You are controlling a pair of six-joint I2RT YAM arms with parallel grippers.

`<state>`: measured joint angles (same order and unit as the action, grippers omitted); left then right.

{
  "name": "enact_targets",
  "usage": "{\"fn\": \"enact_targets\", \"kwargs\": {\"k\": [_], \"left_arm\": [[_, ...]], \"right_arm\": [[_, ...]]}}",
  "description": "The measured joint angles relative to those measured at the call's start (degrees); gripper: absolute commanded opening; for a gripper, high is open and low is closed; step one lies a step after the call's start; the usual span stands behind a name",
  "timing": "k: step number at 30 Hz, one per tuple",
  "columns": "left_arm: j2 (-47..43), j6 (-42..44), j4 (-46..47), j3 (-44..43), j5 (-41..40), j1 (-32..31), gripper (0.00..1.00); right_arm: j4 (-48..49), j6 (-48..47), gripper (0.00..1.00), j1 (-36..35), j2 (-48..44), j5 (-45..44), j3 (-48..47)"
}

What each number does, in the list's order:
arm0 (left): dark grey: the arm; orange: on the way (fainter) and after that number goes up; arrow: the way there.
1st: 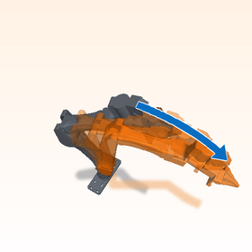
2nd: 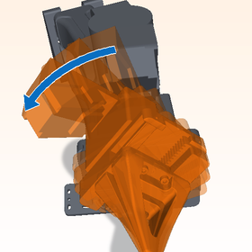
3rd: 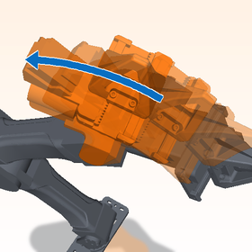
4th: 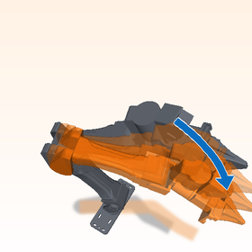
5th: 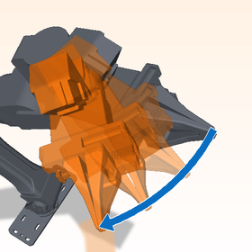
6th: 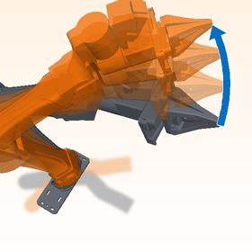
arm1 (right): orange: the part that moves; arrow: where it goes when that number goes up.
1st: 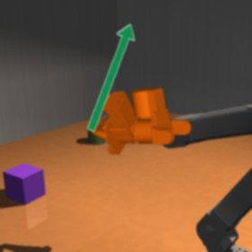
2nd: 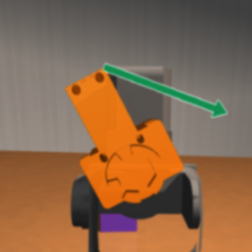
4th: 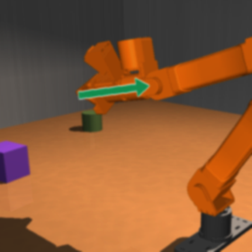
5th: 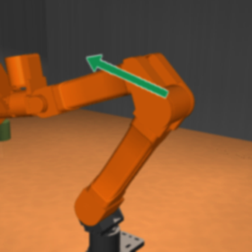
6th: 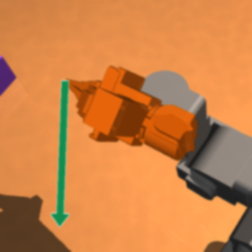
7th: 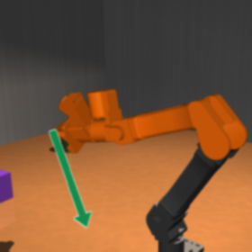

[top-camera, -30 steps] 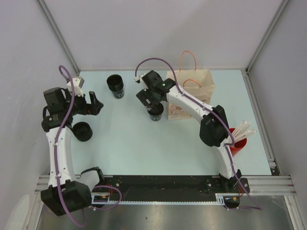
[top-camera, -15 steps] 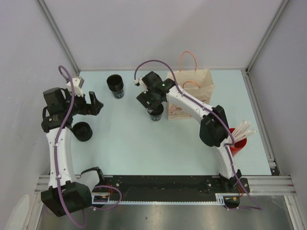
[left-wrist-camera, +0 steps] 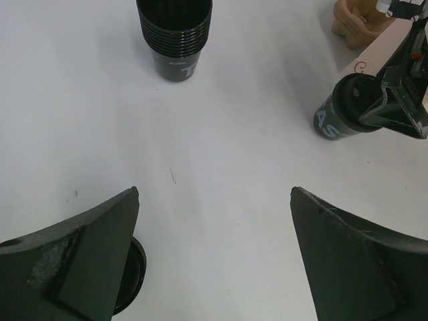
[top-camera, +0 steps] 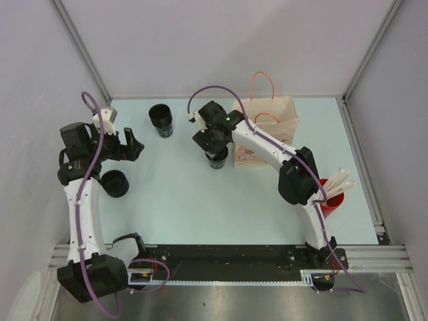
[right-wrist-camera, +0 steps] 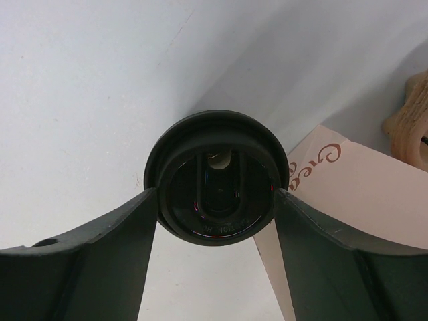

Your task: Pack the takeout coffee

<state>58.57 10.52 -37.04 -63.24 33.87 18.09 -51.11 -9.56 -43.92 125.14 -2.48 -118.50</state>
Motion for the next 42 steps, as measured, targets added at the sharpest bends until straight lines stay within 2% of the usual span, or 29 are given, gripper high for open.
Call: {"fn": "enact_targets", "kwargs": {"k": [3, 12, 27, 34, 42], "left_arm": [[-0.11, 0.0, 0.02, 0.0, 0.0, 0.0, 0.99], [-0.37, 0.0, 0.02, 0.0, 0.0, 0.0, 1.0], [-0.63, 0.0, 0.07, 0.0, 0.0, 0.0, 0.99], [-0.96, 0.0, 0.07, 0.0, 0.0, 0.0, 0.99], [-1.01, 0.0, 0.07, 0.02, 0.0, 0.0, 1.0]], "right_arm": [[-0.04, -0.24, 0.8, -0.04, 0.0, 0.13, 0.0], [-0.04, -1.03, 0.84, -0.2, 0.0, -0.28, 0.22], [1.16, -2.16, 0.84, -1.62, -0.13, -2.89, 1.18], [1.36, -2.32, 0.89, -1.62, -0.2, -3.13, 1.4], [1.57, -2.82, 0.89, -1.77, -0.76, -2.67, 2.12]]}}
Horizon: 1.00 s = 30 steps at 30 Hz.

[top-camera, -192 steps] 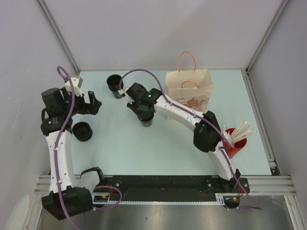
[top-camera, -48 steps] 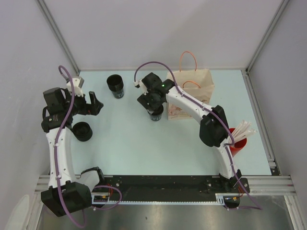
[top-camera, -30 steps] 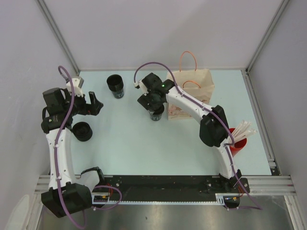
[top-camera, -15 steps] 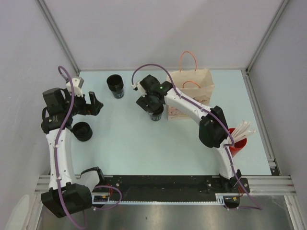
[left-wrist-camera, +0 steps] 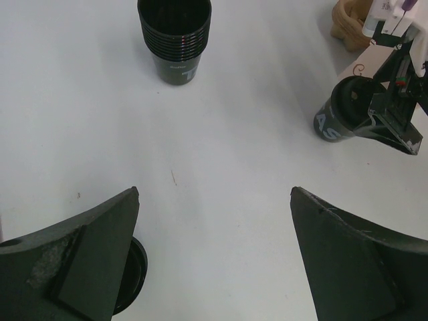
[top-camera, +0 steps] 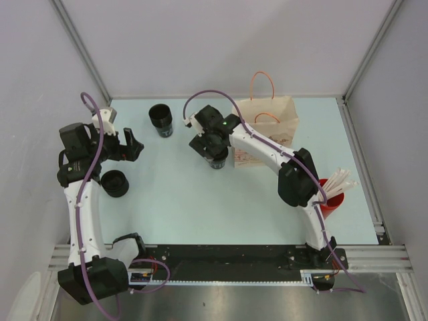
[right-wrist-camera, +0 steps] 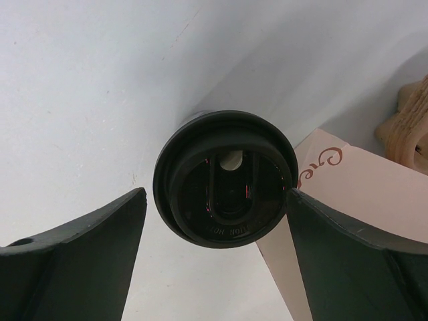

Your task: Pack the takeout coffee

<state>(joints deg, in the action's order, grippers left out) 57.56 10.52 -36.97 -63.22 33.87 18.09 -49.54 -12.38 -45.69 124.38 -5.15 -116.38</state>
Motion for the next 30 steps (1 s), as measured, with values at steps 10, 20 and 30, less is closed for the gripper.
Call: {"fn": "enact_targets", "kwargs": {"k": [10, 20, 30], "left_arm": [[0.02, 0.0, 0.0, 0.0, 0.0, 0.0, 1.0], [0.0, 0.0, 0.0, 0.0, 0.0, 0.0, 0.99], [0.0, 0.0, 0.04, 0.0, 0.02, 0.0, 1.0]], "right_arm": [[-2.12, -0.81, 0.89, 0.0, 0.0, 0.68, -1.14], [-6.6, -1.66, 0.89, 0.35, 0.31, 1.81, -6.91], [-12.41, -1.88, 0.9, 1.73, 4.72, 3.72, -12.09]]}}
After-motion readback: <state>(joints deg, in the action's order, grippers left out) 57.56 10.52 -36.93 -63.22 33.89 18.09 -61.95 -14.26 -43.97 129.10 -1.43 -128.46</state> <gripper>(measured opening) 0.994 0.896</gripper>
